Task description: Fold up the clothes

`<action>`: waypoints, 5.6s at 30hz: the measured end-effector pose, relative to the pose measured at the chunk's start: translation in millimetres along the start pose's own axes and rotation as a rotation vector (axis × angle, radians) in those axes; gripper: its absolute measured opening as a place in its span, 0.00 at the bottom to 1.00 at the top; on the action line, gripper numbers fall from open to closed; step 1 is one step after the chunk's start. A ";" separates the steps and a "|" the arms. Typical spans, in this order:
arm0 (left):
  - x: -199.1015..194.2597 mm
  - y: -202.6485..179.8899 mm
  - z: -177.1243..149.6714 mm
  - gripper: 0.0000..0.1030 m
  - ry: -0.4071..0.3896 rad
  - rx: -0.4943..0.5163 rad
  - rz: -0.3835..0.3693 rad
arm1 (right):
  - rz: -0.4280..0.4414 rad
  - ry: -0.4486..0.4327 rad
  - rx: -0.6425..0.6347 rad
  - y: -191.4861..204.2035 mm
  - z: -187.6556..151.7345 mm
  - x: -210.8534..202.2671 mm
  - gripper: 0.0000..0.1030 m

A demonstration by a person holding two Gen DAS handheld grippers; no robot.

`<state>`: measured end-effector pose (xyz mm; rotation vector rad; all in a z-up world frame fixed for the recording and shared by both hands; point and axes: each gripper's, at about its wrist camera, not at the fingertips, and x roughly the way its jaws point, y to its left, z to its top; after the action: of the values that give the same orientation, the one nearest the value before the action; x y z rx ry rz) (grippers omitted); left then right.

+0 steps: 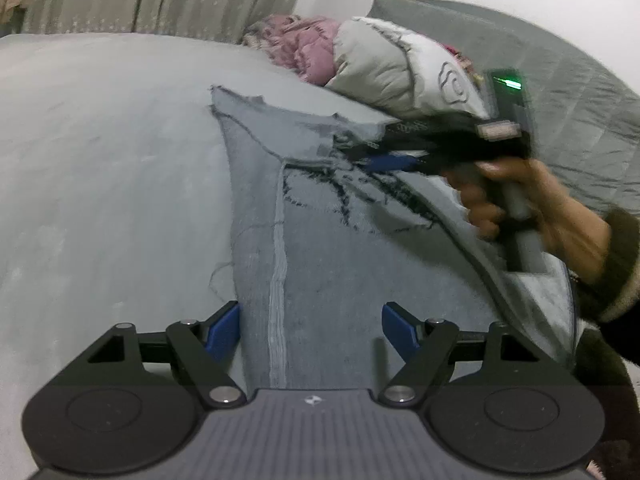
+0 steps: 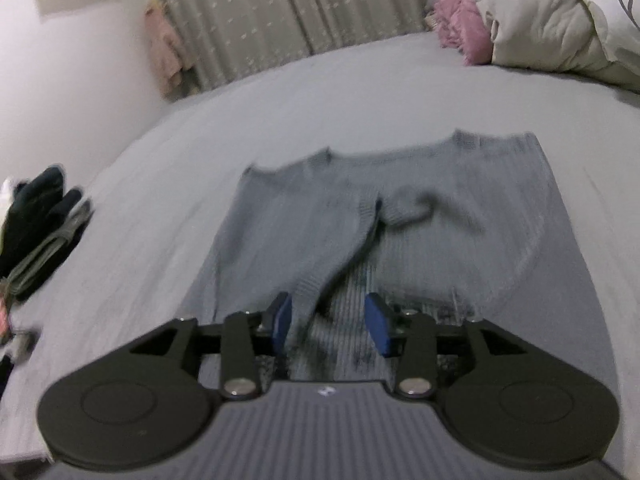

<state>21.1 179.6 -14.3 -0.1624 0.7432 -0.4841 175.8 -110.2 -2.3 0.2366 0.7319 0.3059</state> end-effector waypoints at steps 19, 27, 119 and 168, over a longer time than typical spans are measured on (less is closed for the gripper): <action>-44.7 -50.2 -46.3 0.27 0.022 0.079 0.271 | 0.237 0.031 0.003 6.0 -84.7 -100.3 0.54; -43.9 -65.2 -57.7 0.22 -0.004 0.147 0.326 | 0.369 0.098 0.155 3.9 -55.0 -52.3 0.48; -32.8 -59.7 -10.6 0.24 0.014 0.019 0.040 | 0.029 0.012 0.195 -34.8 42.9 35.2 0.31; 32.7 36.4 -5.5 0.25 -0.149 -0.346 -0.278 | -0.124 0.003 -0.540 -4.9 18.1 47.5 0.24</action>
<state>51.3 196.2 -49.5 -0.6251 0.6560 -0.5977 222.6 -99.9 -20.1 -0.3192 0.6387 0.3731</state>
